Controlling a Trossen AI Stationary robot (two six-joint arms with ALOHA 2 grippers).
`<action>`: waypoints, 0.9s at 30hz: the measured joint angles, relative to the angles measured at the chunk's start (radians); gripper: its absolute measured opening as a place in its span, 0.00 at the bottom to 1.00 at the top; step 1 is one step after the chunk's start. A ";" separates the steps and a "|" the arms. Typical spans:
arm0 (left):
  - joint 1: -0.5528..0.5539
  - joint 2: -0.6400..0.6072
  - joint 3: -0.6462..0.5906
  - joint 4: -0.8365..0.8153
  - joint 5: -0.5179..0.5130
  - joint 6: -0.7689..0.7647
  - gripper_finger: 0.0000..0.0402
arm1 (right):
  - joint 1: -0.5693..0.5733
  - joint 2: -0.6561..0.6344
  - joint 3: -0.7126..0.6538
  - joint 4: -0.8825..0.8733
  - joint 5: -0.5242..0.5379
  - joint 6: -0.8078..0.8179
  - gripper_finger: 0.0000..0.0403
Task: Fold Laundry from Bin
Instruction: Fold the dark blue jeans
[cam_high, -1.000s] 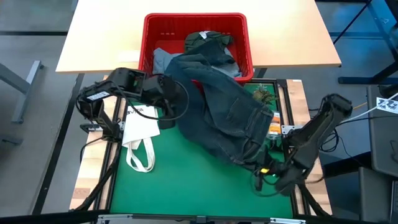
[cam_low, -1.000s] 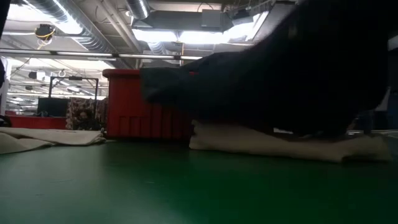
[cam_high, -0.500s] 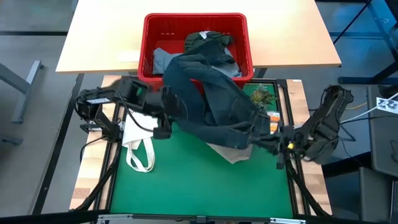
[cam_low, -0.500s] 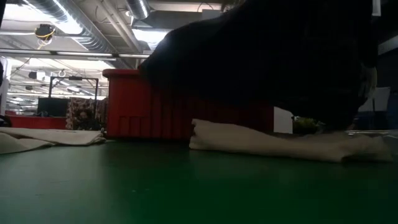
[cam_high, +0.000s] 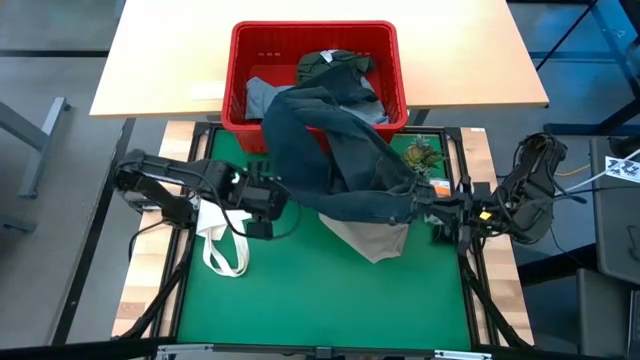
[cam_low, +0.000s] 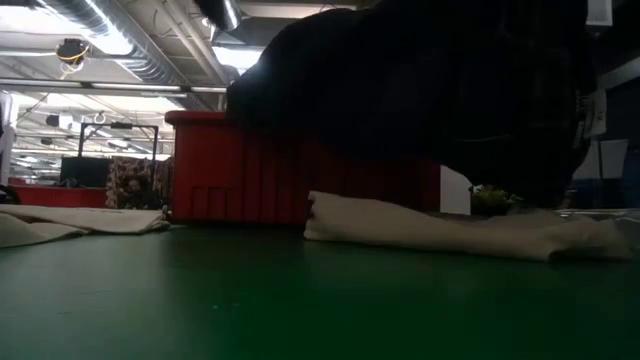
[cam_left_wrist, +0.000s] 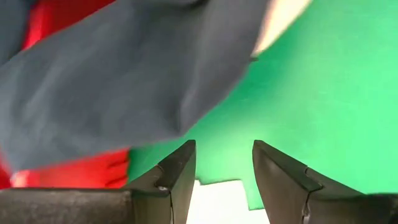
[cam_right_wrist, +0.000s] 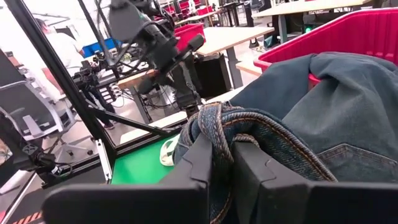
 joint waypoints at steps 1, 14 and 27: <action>0.000 -0.031 -0.042 0.013 -0.031 -0.026 0.38 | 0.000 -0.004 0.000 0.000 0.000 -0.001 0.09; 0.000 -0.230 -0.527 0.100 -0.177 -0.406 0.38 | 0.000 -0.027 0.000 0.004 0.025 -0.012 0.09; 0.028 -0.219 -0.750 0.736 -0.355 -0.206 0.38 | 0.000 -0.026 0.000 0.004 0.026 -0.024 0.09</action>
